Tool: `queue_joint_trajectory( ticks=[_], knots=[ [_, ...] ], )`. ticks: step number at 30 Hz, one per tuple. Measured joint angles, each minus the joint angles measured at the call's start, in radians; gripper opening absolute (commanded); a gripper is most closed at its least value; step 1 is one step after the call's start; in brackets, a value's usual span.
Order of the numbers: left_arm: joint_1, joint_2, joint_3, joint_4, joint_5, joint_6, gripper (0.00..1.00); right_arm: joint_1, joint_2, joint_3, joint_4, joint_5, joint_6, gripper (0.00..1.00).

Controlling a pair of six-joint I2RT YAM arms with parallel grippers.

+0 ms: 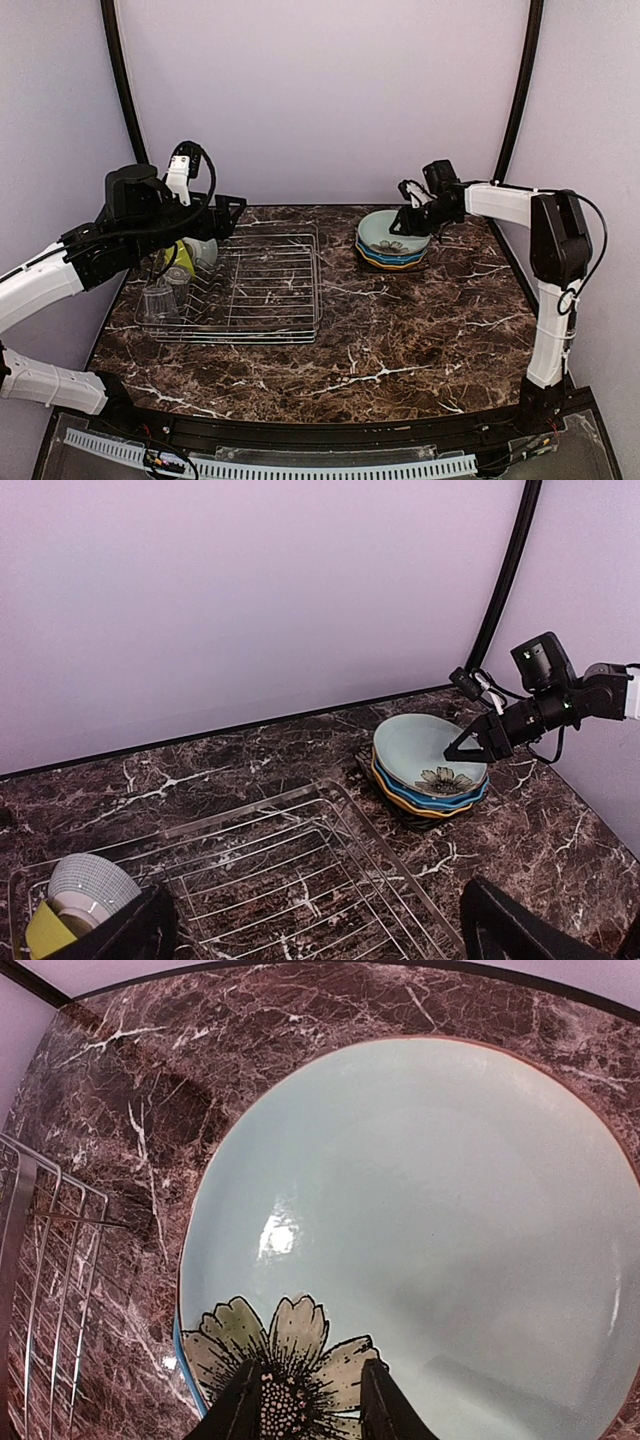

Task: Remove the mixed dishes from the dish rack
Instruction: Adjust the plate on the plate.

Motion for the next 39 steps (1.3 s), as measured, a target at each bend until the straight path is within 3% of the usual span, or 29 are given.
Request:
queue_joint_trajectory(
  ticks=[20,30,39],
  knots=[
    [0.000,-0.056,-0.017,-0.030,-0.054,0.028,0.99,0.027,0.010,-0.060,-0.037,-0.042,-0.025,0.28],
    [0.006,-0.060,-0.017,-0.058,-0.066,0.033,0.99,0.030,-0.031,-0.096,-0.041,-0.060,-0.016,0.45],
    [0.008,-0.060,-0.019,-0.082,-0.066,0.024,0.99,0.031,-0.201,-0.149,-0.034,-0.064,-0.003,0.41]
  ],
)
